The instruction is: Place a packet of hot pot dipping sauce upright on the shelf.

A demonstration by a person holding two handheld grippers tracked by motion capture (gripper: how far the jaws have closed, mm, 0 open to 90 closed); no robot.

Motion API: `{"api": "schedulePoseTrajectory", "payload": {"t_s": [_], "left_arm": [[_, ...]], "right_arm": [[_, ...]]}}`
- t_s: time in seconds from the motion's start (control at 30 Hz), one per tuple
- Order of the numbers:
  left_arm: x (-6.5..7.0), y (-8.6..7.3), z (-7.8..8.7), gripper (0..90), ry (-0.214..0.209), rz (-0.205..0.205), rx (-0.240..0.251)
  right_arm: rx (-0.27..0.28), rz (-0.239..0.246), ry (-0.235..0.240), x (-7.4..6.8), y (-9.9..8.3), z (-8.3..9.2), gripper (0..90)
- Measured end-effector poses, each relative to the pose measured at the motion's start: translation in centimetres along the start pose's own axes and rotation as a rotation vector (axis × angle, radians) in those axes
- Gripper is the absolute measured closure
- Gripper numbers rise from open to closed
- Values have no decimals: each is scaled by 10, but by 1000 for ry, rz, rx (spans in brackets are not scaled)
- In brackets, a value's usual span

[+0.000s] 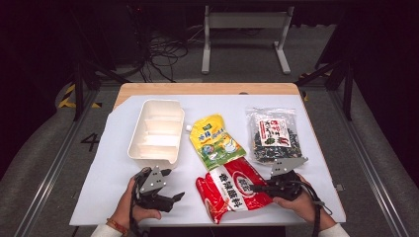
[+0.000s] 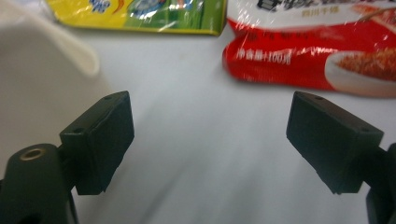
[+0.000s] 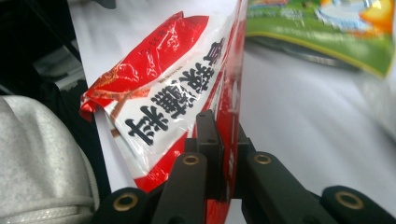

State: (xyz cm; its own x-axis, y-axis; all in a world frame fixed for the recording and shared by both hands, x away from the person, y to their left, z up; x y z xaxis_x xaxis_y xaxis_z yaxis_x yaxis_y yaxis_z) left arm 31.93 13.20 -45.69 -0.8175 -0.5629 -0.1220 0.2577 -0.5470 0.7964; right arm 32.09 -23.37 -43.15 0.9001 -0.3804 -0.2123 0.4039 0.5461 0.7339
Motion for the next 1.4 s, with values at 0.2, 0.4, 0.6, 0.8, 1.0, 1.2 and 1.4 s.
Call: {"api": "schedulePoseTrajectory", "payload": {"t_s": [0.2, 0.4, 0.6, 0.8, 1.0, 1.2, 1.4], "left_arm": [[5, 22, -15, 154, -46, -30, 9], [8, 39, -30, 148, -113, -25, 16], [14, 46, -36, 215, -201, -26, 22], [21, 50, -32, 596, -323, -60, 50], [21, 49, -27, 827, -330, -75, 64], [23, 53, -18, 845, -329, -79, 95], [18, 63, 2, 869, -289, -70, 184]], "right_arm": [[2, 148, -40, -10, 25, -4, 898], [44, 287, -49, -21, 51, -7, 899], [49, 381, -94, -34, 69, -15, 899], [50, 442, -160, -45, 80, -21, 898], [101, 411, -156, -47, 80, -21, 866], [247, 308, -235, -48, 72, 14, 520], [359, 191, -246, -43, 46, 60, 323]]}}
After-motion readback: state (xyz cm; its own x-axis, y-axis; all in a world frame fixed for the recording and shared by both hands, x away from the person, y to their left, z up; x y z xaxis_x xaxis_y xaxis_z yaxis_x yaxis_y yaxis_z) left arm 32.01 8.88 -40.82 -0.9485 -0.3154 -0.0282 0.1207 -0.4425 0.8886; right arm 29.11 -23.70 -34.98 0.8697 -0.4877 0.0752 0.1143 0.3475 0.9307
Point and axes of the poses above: each handheld gripper's, and its own axes: z roughly backward along the jaws, y roughly out of its top, x roughly to its right, the point moved 2 cm from there along -z, roughly forward along the jaws, and after that the axes turned 6 degrees about y, right-handed, at the moved point
